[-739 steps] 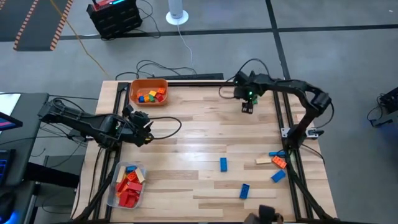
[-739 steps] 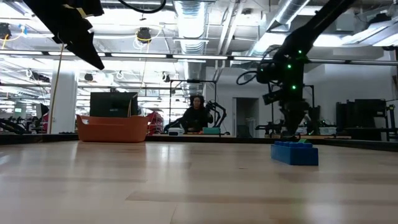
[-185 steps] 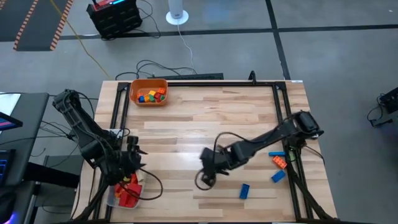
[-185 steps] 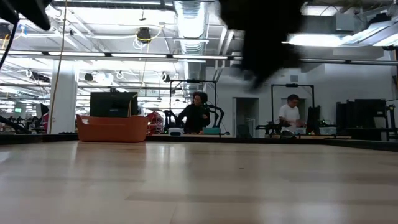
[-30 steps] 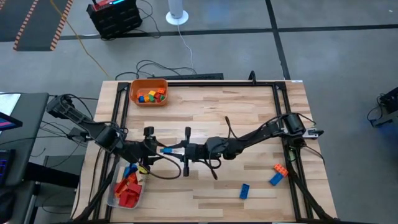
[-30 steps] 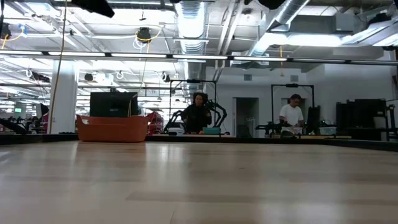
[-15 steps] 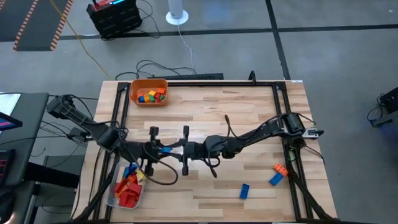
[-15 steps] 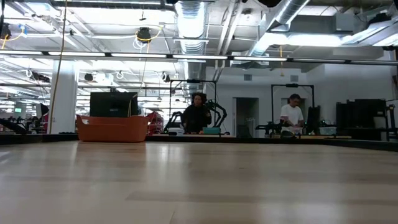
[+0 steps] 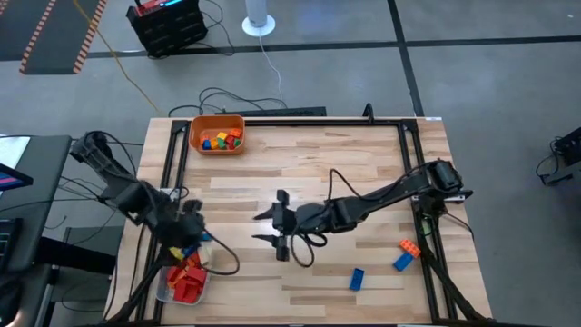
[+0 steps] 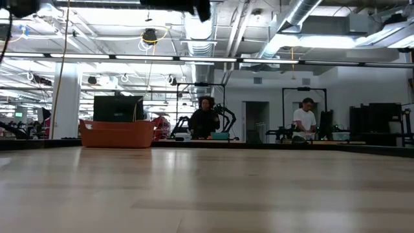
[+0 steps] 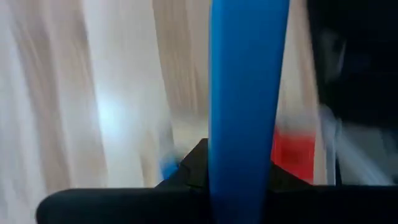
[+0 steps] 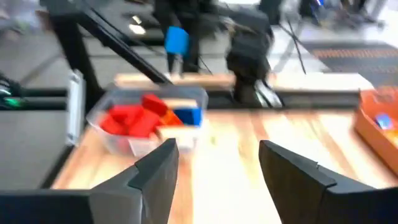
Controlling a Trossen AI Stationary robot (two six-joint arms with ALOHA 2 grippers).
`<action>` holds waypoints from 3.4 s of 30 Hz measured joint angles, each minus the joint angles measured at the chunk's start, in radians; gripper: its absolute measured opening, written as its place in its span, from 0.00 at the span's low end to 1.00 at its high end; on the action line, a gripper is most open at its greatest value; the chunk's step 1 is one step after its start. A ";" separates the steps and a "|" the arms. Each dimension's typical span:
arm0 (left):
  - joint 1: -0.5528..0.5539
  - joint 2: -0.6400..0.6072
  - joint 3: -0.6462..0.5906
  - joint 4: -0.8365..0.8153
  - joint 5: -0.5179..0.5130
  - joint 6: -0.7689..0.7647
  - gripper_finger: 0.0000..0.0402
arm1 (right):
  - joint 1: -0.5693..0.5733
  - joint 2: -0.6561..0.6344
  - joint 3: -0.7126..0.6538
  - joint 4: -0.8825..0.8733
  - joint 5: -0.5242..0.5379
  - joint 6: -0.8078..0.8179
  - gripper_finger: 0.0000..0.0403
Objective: Sort blocks by size
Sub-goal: Put the large blue block into the transparent bin, then put the large blue game piece into the transparent bin
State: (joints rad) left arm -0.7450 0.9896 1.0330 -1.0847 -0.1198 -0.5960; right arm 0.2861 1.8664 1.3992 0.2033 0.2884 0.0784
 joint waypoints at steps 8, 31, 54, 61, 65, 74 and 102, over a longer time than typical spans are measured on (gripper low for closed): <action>-0.256 0.025 -0.154 -0.041 0.140 -0.417 0.09 | 0.041 -0.002 -0.001 -0.154 0.159 0.089 0.63; -0.254 0.028 -0.040 -0.221 -0.110 -0.432 0.58 | 0.241 -0.079 -0.001 -1.049 -0.021 0.966 0.63; -0.150 0.031 -0.069 -0.170 -0.472 -0.108 0.58 | 0.407 0.024 0.000 -1.215 -0.401 1.980 0.63; -0.150 0.031 -0.069 -0.155 -0.474 -0.032 0.58 | 0.421 0.058 -0.001 -1.203 -0.401 2.064 0.63; -0.150 0.031 -0.069 -0.151 -0.474 -0.024 0.58 | 0.417 0.093 -0.005 -1.219 -0.386 2.051 0.63; -0.150 0.031 -0.069 -0.155 -0.470 -0.025 0.58 | 0.413 0.100 -0.010 -1.262 -0.315 2.019 0.63; -0.150 0.031 -0.069 -0.104 -0.529 0.301 0.58 | 0.344 0.008 -0.108 -1.110 -0.079 1.593 0.28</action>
State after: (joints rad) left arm -0.8948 1.0206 0.9638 -1.1890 -0.6487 -0.2955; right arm 0.6299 1.8739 1.2915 -0.9066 0.2092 1.6710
